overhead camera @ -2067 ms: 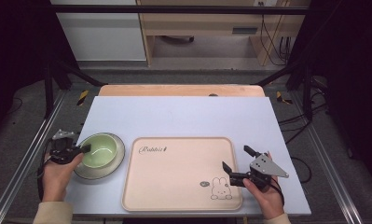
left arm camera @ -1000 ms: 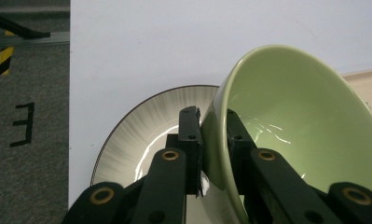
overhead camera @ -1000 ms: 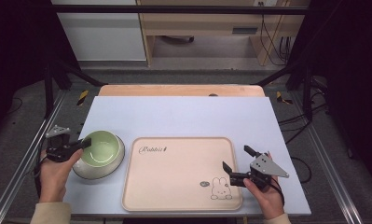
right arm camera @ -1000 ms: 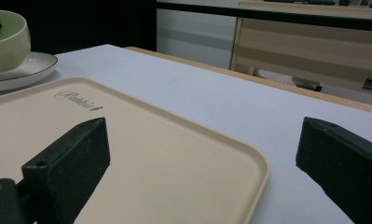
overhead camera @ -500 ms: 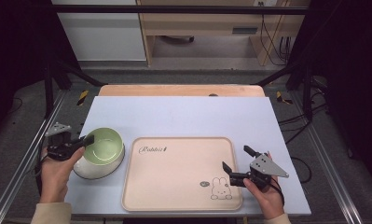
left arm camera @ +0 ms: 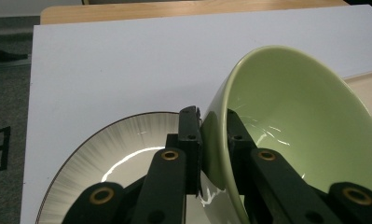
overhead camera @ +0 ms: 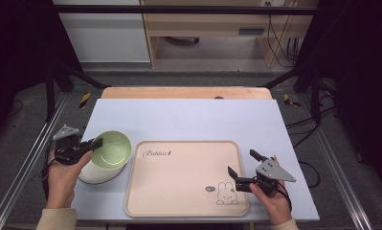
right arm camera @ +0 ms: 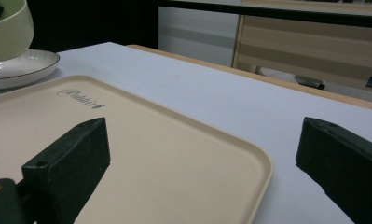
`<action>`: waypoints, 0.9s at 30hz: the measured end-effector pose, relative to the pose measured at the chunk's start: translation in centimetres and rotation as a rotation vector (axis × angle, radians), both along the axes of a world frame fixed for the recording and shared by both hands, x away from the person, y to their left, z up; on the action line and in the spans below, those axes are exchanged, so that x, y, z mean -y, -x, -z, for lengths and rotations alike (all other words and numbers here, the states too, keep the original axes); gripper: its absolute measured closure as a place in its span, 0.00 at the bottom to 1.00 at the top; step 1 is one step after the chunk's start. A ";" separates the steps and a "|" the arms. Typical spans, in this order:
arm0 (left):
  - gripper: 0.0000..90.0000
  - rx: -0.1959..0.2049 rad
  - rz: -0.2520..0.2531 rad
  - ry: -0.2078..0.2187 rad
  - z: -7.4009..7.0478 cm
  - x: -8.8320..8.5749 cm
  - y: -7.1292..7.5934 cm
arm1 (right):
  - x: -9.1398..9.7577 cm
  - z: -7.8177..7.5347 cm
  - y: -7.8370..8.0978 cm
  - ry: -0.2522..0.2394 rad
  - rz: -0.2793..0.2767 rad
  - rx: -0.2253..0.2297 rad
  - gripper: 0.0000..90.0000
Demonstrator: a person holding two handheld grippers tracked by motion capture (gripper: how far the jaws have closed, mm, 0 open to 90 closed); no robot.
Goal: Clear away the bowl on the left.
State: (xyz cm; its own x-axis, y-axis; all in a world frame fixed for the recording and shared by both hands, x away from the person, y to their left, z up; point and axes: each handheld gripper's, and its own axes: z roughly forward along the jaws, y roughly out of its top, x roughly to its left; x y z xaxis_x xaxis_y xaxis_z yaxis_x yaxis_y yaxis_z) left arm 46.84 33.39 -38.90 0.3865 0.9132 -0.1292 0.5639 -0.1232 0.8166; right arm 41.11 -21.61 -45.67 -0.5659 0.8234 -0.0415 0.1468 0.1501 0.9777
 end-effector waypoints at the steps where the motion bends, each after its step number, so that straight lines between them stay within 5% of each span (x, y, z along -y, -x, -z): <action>1: 0.90 -0.001 0.003 -0.005 0.0 0.0 0.0 | 0.0 0.0 0.0 0.000 0.000 0.000 0.03; 27: 0.90 -0.017 0.069 -0.026 0.7 3.0 -0.2 | 0.1 0.0 0.0 -0.004 -0.003 0.000 0.03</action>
